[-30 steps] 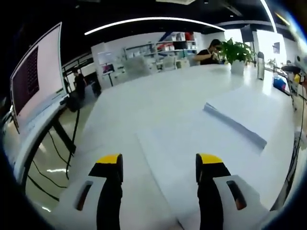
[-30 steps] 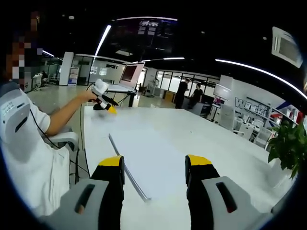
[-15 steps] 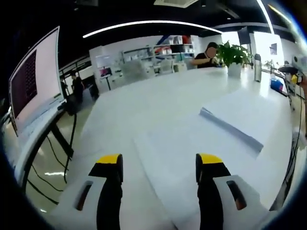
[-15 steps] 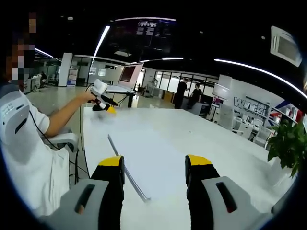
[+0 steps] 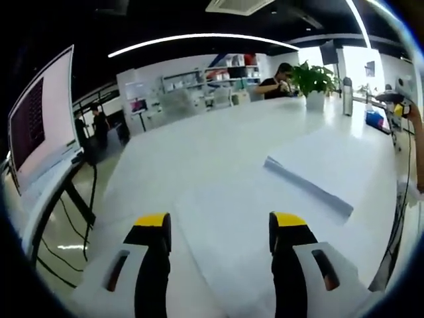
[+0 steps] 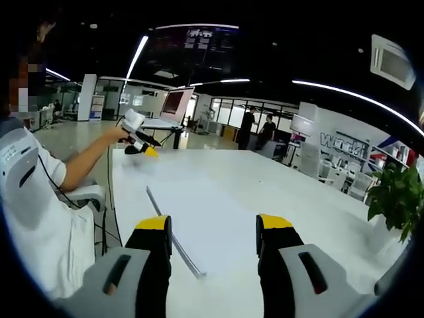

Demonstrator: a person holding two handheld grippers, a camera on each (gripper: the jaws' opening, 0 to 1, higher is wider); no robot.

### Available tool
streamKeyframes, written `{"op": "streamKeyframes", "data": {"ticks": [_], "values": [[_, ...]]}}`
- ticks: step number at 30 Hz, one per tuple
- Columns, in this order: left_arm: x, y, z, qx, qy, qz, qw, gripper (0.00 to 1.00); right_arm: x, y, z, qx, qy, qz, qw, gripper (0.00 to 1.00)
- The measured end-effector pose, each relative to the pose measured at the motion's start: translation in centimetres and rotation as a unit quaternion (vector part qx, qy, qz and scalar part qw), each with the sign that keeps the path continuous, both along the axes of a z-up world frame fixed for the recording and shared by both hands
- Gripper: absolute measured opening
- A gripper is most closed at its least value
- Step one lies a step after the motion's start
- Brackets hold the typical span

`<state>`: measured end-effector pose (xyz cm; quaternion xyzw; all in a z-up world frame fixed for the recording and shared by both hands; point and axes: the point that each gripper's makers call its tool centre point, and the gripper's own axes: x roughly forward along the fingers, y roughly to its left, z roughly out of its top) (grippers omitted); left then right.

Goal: Grasp the top corner of one sheet in the document stack and pull a single sheet out from the document stack, separating that one sheet from the rest and lifting it clear until the single sheet is fully removed from the stack

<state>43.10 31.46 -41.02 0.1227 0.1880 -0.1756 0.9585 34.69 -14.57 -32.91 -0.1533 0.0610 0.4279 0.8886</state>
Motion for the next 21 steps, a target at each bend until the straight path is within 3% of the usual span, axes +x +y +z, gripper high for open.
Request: {"op": "streamKeyframes", "data": {"ticks": [6,15,21], "values": [[-0.1,-1.1,0.9,-0.009,-0.011,-0.016,0.9998,0.6,0.2,-0.2,0.1,0.003,0.001,-0.003,1.0,0.51],[-0.3,-1.1,1.7,-0.006,-0.022,-0.016,0.9996,0.6,0.2,-0.2,0.2,0.004,-0.001,-0.004,1.0,0.51],[-0.5,-2.4,3.2,-0.03,-0.042,-0.033,0.9981,0.6,0.4,-0.4,0.4,0.01,-0.002,-0.008,0.9999,0.51]]}}
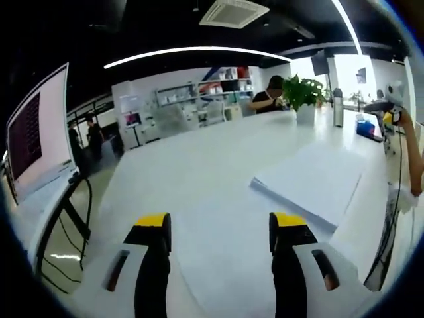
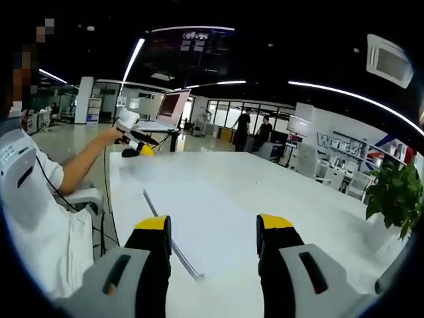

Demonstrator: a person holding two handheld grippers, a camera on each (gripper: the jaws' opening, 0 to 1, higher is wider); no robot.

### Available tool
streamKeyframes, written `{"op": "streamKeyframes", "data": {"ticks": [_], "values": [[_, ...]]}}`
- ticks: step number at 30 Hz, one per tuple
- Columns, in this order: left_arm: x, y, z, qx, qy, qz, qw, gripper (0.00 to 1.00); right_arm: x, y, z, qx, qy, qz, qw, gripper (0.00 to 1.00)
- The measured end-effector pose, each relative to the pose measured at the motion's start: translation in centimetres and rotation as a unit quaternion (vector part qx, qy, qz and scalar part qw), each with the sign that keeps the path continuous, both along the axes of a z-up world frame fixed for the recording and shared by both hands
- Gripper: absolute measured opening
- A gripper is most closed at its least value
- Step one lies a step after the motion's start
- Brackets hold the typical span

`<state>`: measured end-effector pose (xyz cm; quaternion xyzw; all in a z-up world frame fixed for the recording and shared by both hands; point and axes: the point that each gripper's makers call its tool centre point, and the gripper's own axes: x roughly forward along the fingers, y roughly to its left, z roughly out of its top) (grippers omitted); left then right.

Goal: Grasp the top corner of one sheet in the document stack and pull a single sheet out from the document stack, separating that one sheet from the rest and lifting it clear until the single sheet is fully removed from the stack

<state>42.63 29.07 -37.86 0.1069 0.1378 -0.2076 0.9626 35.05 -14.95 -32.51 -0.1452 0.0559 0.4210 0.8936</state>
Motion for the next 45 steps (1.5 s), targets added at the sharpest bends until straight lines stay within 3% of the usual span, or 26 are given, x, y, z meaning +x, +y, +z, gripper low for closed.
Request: {"op": "streamKeyframes", "data": {"ticks": [12,30,39,45], "values": [[-0.1,-0.5,0.9,-0.009,-0.018,0.009,0.9998,0.62,-0.2,-0.5,0.3,0.003,-0.003,-0.003,1.0,0.51],[-1.2,-4.6,4.3,-0.032,-0.057,-0.036,0.9972,0.62,-0.2,-0.9,0.8,0.006,-0.009,-0.01,0.9999,0.51],[-1.1,-5.9,3.3,-0.03,-0.038,-0.059,0.9971,0.62,-0.4,-0.8,0.6,0.004,-0.009,-0.007,0.9999,0.51],[-1.8,-6.3,3.3,-0.054,-0.055,-0.076,0.9941,0.62,-0.4,-0.7,0.7,0.003,-0.009,-0.008,0.9999,0.51]]}}
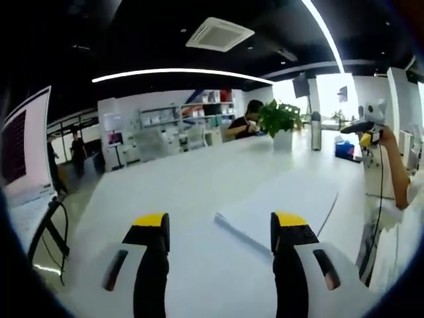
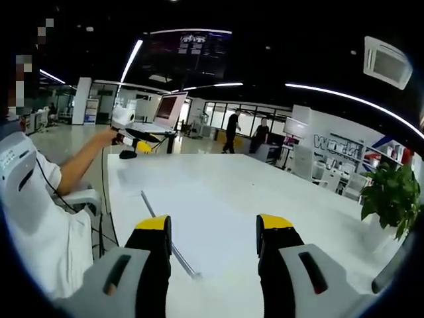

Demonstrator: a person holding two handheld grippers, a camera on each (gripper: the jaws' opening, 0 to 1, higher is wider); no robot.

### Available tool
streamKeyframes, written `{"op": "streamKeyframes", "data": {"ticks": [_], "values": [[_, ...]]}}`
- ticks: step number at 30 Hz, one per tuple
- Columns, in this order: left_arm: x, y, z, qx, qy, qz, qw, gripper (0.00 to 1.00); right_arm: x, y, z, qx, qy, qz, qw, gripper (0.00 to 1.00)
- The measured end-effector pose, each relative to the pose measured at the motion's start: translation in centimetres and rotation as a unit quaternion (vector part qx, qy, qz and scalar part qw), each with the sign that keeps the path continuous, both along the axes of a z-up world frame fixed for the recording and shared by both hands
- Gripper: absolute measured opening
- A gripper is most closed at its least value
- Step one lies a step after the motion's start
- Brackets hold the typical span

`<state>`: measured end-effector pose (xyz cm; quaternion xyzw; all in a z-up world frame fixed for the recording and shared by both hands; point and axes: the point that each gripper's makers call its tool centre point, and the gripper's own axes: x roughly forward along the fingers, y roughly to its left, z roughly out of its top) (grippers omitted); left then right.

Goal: Grasp the top corner of one sheet in the document stack and pull a single sheet out from the document stack, separating that one sheet from the rest and lifting it clear until the single sheet is fully removed from the stack

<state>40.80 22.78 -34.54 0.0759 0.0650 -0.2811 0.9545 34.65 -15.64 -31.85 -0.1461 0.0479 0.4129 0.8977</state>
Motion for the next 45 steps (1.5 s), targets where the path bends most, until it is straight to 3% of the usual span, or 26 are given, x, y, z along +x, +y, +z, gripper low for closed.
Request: {"op": "streamKeyframes", "data": {"ticks": [5,11,23,31,39,45], "values": [[-1.3,-0.8,-0.7,-0.019,0.001,-0.025,0.9995,0.63,-0.1,0.1,0.1,0.0,-0.001,0.001,1.0,0.51],[-2.4,-1.7,0.3,-0.05,0.001,-0.048,0.9976,0.62,0.0,0.0,0.0,-0.001,0.0,0.002,1.0,0.51],[-3.9,-4.4,1.4,-0.031,-0.021,-0.071,0.9968,0.63,0.1,0.0,0.0,0.002,0.0,0.003,1.0,0.51],[-4.7,-5.2,1.9,-0.025,-0.017,-0.076,0.9966,0.62,0.2,-0.1,0.1,0.007,-0.001,0.0,1.0,0.51],[-5.7,-5.5,3.3,-0.053,-0.021,-0.085,0.9948,0.59,0.2,-0.2,0.2,0.008,-0.002,-0.002,1.0,0.51],[-5.7,-5.7,3.1,-0.047,-0.02,-0.085,0.9951,0.59,0.2,-0.2,0.2,0.008,-0.001,-0.003,1.0,0.51]]}}
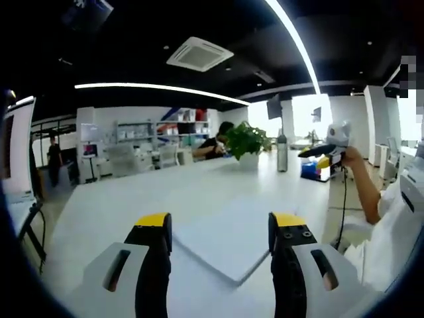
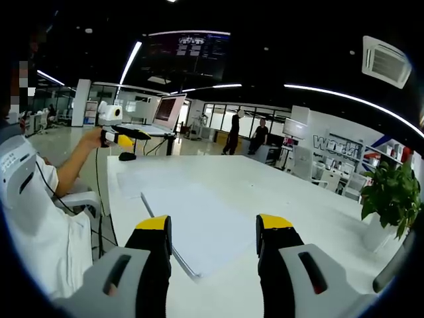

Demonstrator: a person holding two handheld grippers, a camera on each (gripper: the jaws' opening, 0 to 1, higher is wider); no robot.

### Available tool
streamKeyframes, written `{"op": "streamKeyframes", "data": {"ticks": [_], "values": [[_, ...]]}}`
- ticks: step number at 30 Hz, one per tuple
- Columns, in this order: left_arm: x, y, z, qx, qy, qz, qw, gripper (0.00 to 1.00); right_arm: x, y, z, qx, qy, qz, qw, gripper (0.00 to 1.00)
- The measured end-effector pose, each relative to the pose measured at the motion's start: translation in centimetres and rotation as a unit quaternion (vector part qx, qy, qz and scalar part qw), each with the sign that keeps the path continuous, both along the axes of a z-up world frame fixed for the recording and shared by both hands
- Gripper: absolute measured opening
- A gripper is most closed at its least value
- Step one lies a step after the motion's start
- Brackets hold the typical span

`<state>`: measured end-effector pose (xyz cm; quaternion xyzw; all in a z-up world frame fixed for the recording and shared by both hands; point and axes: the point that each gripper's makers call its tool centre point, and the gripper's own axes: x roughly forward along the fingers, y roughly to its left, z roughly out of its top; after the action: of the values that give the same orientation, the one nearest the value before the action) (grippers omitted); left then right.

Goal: Grasp the top corner of one sheet in the document stack and pull a single sheet out from the document stack, separating that one sheet from the rest and lifting it clear until the single sheet is fully removed from the stack

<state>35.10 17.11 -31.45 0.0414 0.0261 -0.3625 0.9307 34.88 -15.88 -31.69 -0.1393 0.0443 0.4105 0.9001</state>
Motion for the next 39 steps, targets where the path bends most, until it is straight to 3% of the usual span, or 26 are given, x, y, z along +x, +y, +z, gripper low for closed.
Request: {"op": "streamKeyframes", "data": {"ticks": [16,28,39], "values": [[0.27,-0.56,-0.35,0.02,-0.002,-0.003,0.9998,0.59,0.18,0.4,-0.29,-0.008,0.002,0.005,1.0,0.51],[-0.02,-0.53,0.22,0.017,-0.012,-0.004,0.9998,0.59,0.29,0.07,-0.22,-0.003,0.004,0.0,1.0,0.51],[0.23,-0.25,-0.5,0.018,-0.003,0.0,0.9998,0.59,-0.09,0.27,-0.17,-0.002,0.002,0.004,1.0,0.51]]}}
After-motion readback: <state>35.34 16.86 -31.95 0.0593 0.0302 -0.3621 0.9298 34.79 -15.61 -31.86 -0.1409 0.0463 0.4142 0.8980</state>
